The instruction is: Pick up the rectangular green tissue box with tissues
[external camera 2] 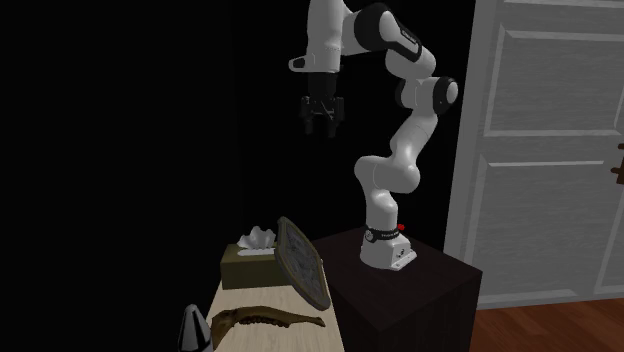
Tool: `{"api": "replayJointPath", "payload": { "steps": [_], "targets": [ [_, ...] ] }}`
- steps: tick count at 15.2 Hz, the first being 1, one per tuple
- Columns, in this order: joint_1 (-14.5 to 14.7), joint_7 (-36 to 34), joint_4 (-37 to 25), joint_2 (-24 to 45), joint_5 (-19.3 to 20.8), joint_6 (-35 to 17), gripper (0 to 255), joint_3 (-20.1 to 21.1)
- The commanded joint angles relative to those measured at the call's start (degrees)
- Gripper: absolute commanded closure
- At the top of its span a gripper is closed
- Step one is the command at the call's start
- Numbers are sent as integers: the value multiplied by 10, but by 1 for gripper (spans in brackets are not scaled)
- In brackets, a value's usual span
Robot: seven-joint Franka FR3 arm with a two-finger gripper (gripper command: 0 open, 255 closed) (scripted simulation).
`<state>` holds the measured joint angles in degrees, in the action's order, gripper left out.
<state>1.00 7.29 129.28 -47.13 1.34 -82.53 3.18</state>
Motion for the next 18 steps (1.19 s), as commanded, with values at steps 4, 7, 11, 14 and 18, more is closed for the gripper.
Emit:
{"api": "replayJointPath", "payload": {
  "steps": [4, 7, 11, 14, 18],
  "targets": [
    [4, 16, 22, 36, 20, -55, 0, 8],
    [7, 28, 39, 78, 42, -110, 0, 17],
    [7, 39, 51, 142, 74, -182, 0, 29],
    [4, 43, 53, 195, 103, -234, 0, 38],
    [-1, 40, 45, 272, 147, -296, 0, 51]
  ]
}}
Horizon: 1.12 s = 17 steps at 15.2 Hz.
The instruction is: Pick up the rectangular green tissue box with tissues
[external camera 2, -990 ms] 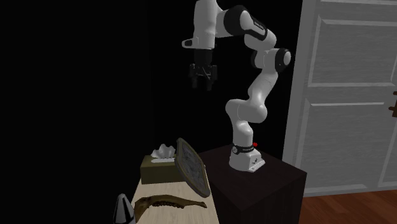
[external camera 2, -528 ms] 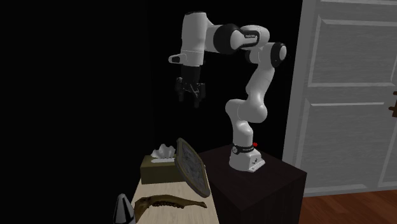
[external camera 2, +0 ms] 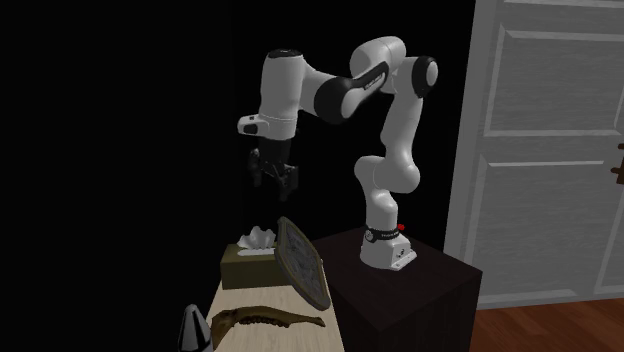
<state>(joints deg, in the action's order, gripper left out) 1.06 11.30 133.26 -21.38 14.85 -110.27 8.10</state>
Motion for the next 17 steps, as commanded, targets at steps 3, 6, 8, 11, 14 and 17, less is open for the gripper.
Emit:
{"api": "replayJointPath", "payload": {
  "steps": [3, 6, 8, 11, 14, 17],
  "targets": [
    [-7, -8, -10, 77, 53, -60, 0, 12],
    [-11, -21, -31, 141, 99, -93, 0, 20],
    [-12, -29, -44, 174, 125, -108, 0, 23],
    [-13, -41, -34, 186, 134, -127, 0, 22],
    [-14, -54, -25, 199, 144, -146, 0, 22],
    [-15, -61, -21, 207, 149, -156, 0, 21]
  ]
}}
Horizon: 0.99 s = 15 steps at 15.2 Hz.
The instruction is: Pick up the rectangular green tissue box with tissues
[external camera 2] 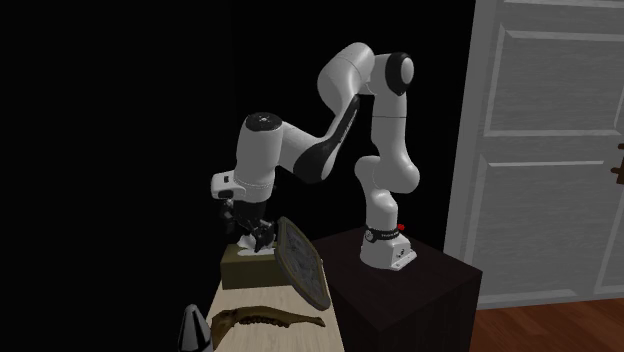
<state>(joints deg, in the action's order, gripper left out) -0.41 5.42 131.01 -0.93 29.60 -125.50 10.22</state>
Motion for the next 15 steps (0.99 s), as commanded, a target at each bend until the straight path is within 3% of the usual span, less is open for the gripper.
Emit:
{"api": "replayJointPath", "payload": {
  "steps": [1, 10, 15],
  "targets": [
    [0, -2, 1, 2, 2, -3, 255, 0],
    [0, -3, 1, 2, 2, -3, 255, 0],
    [2, 19, -13, -20, -15, 28, 255, 1]
  ]
}}
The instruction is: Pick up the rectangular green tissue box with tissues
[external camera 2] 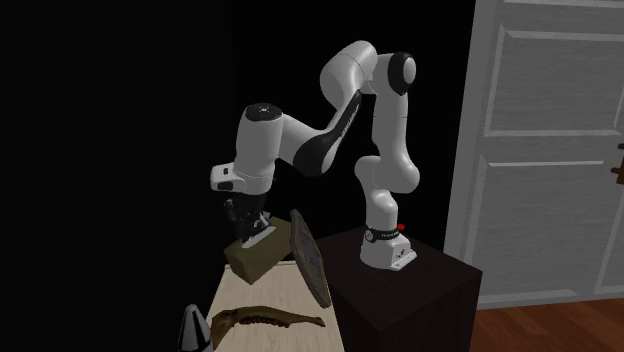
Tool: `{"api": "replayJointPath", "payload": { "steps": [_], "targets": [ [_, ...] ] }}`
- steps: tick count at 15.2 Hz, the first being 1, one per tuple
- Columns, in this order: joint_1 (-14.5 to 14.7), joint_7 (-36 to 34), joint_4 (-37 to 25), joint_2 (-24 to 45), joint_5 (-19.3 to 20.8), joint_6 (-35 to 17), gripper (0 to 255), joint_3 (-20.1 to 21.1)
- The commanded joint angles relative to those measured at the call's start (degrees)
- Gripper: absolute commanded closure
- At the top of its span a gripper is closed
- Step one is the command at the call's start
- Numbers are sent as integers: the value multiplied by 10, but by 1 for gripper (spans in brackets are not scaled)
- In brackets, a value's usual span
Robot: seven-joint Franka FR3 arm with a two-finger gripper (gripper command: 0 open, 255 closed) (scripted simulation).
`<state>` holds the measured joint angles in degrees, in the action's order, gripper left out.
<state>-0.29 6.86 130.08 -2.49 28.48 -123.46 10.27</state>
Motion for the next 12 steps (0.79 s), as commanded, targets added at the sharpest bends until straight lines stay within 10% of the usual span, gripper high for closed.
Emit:
{"api": "replayJointPath", "payload": {
  "steps": [1, 12],
  "targets": [
    [1, 9, -7, -8, -7, 14, 255, 0],
    [4, 44, -43, -40, -31, 74, 255, 1]
  ]
}}
